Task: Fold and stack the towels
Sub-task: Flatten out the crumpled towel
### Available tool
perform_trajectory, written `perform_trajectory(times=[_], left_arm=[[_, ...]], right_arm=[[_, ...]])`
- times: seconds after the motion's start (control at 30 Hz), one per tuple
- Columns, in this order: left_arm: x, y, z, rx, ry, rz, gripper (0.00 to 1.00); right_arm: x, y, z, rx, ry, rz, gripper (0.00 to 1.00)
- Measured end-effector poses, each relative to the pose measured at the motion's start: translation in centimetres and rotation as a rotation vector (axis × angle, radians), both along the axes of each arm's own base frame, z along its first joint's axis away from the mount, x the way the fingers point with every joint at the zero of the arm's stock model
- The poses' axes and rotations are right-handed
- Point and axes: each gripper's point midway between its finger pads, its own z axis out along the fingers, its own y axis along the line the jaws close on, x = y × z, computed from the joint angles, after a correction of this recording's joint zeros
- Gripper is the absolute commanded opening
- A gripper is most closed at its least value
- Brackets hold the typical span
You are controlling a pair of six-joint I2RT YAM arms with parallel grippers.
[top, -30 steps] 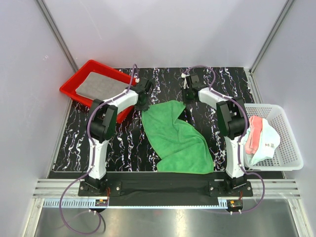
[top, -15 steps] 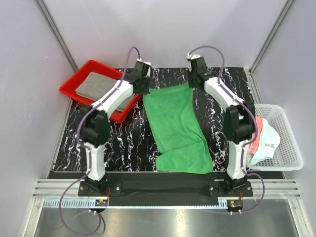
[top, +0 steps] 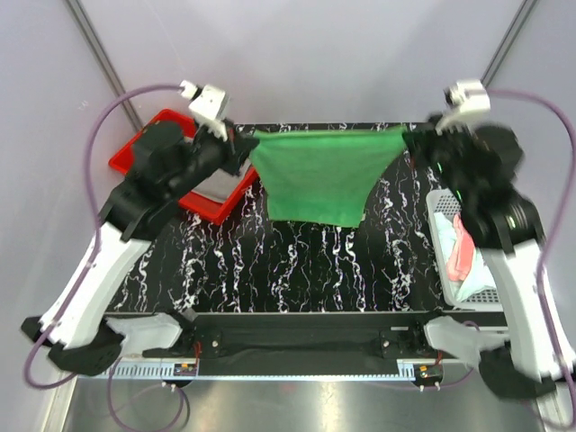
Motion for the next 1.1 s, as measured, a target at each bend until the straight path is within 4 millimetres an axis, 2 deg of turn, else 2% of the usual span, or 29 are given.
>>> perform_trajectory(times=[0.1,0.2,0.33,0.43,0.5,0.6,0.7,0.77,0.87,0.93,1.0,1.03,1.07,1.1], left_arm=[[-4.2,-0.5,1.3,-0.032,-0.026,-0.099,0.00],[-7.5,-1.3,2.0,-0.054,-0.025,-0.195,0.00],[-10.0,-2.3,2.6,-0.072,0.000,-0.280,0.00],[-10.7,-2.7,3.0,-0.073,0.014,-0.302,0.00],[-10.4,-2.7,3.5,-0.069,0.016,-0.286,0.00],[-7.9,-3.1,4.2,-0.052,0.025,-0.225,0.00],[-3.3,-3.9,4.2,-0.037,0.038,-0.153,0.00],[0.5,-4.6,2.6,-0.018,0.073,-0.110,0.00],[7.3,-5.5,-1.5,0.020,0.155,-0.041,0.00],[12.1,-5.9,-4.8,0.042,0.205,-0.002,0.00],[16.2,-6.3,-7.7,0.049,0.236,0.022,0.00],[18.7,-6.5,-9.6,0.048,0.252,0.031,0.00],[20.2,-6.6,-11.1,0.049,0.266,0.035,0.00],[22.2,-7.1,-13.9,0.054,0.296,0.029,0.00]], right_arm=[[-6.4,-0.7,0.8,0.063,-0.069,0.066,0.00],[-11.9,-1.1,2.5,0.134,-0.178,0.147,0.00],[-14.3,-0.6,3.1,0.179,-0.215,0.212,0.00],[-13.9,-0.2,3.0,0.189,-0.205,0.220,0.00],[-13.0,-0.1,2.7,0.182,-0.190,0.208,0.00],[-10.5,-0.2,2.9,0.151,-0.189,0.160,0.00],[-6.1,-0.2,1.9,0.092,-0.169,0.093,0.00],[-2.4,0.0,0.4,0.042,-0.138,0.053,0.00],[3.8,-0.3,-2.8,-0.017,-0.071,0.003,0.00],[8.7,-1.3,-6.5,-0.045,0.006,-0.039,0.00],[12.7,-2.6,-10.6,-0.064,0.081,-0.068,0.00],[14.3,-3.3,-12.5,-0.071,0.117,-0.081,0.00],[16.0,-3.9,-14.4,-0.076,0.147,-0.087,0.00],[17.4,-4.4,-16.1,-0.080,0.172,-0.092,0.00]])
